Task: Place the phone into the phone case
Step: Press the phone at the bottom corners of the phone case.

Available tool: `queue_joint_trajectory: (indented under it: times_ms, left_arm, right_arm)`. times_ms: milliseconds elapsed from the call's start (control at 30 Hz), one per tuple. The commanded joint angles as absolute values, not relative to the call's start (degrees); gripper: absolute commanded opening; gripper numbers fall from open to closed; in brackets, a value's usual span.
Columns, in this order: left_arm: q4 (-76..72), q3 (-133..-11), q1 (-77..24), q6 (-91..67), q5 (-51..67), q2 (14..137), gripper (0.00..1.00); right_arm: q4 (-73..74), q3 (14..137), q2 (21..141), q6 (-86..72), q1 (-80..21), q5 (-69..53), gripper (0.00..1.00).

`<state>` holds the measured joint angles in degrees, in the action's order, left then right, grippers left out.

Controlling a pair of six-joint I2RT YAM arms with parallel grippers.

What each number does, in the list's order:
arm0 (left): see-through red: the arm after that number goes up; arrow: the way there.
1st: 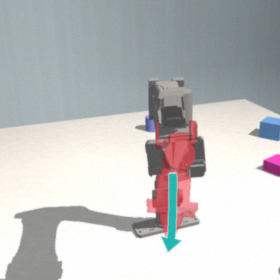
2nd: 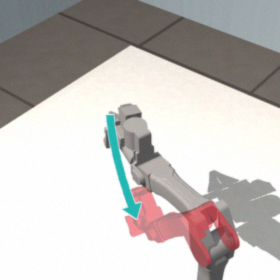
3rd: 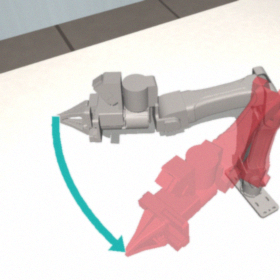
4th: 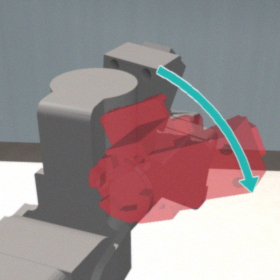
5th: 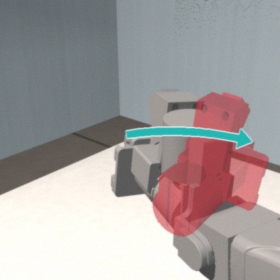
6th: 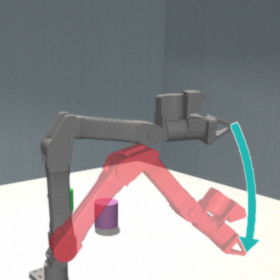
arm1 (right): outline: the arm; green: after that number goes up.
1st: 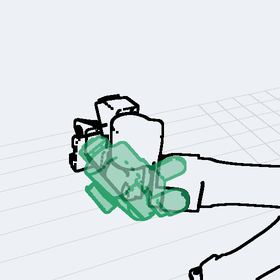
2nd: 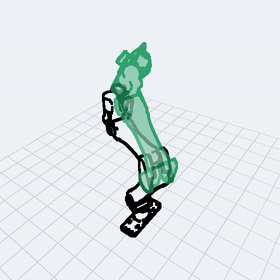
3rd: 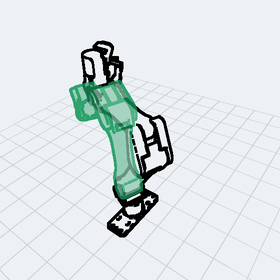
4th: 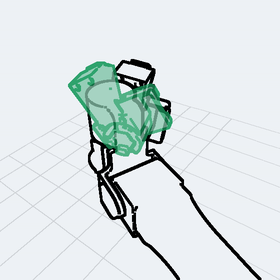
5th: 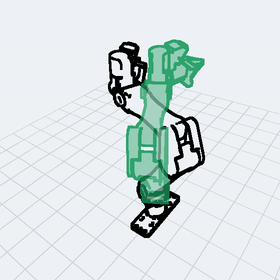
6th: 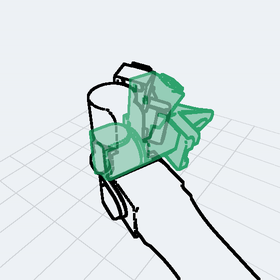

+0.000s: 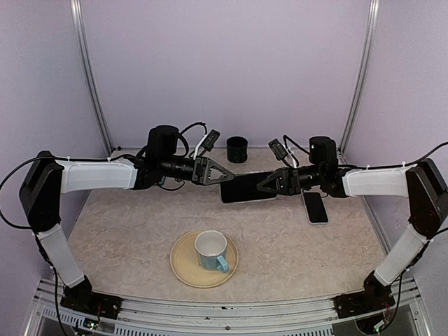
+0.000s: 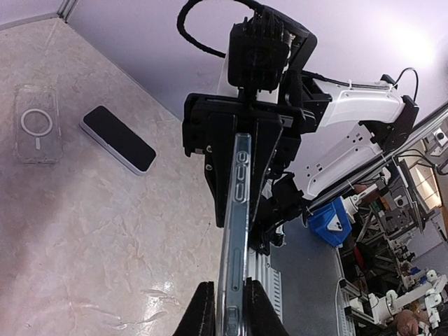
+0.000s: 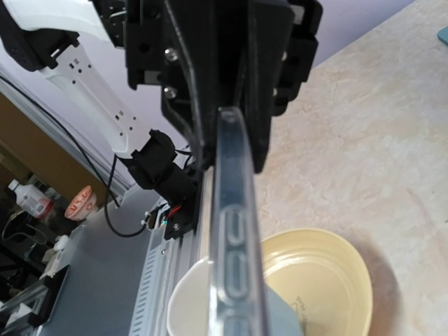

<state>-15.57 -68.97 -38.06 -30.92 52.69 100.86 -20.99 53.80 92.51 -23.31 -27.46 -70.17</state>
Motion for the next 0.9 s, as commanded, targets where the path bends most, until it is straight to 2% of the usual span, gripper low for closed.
queue_joint_trajectory:
  times_ms: [0,433,567,867]
  left_arm:
    - [-12.8,-70.3,-37.3,-32.8,48.7,100.1,0.16]
    - [-15.9,-66.0,-35.5,-34.5,49.7,97.3,0.66]
    - [-18.2,-64.6,-35.6,-35.4,50.3,97.2,0.73]
    - [-21.2,-62.9,-36.2,-36.2,51.9,97.3,0.79]
  right_arm:
    - [-26.3,54.4,89.8,-21.6,-28.7,-73.7,0.0]
    - [-29.0,53.7,88.5,-23.8,-27.9,-72.2,0.0]
    - [-31.3,52.8,88.0,-25.8,-27.2,-71.4,0.0]
    - [-32.1,52.2,87.8,-28.0,-26.0,-67.5,0.0]
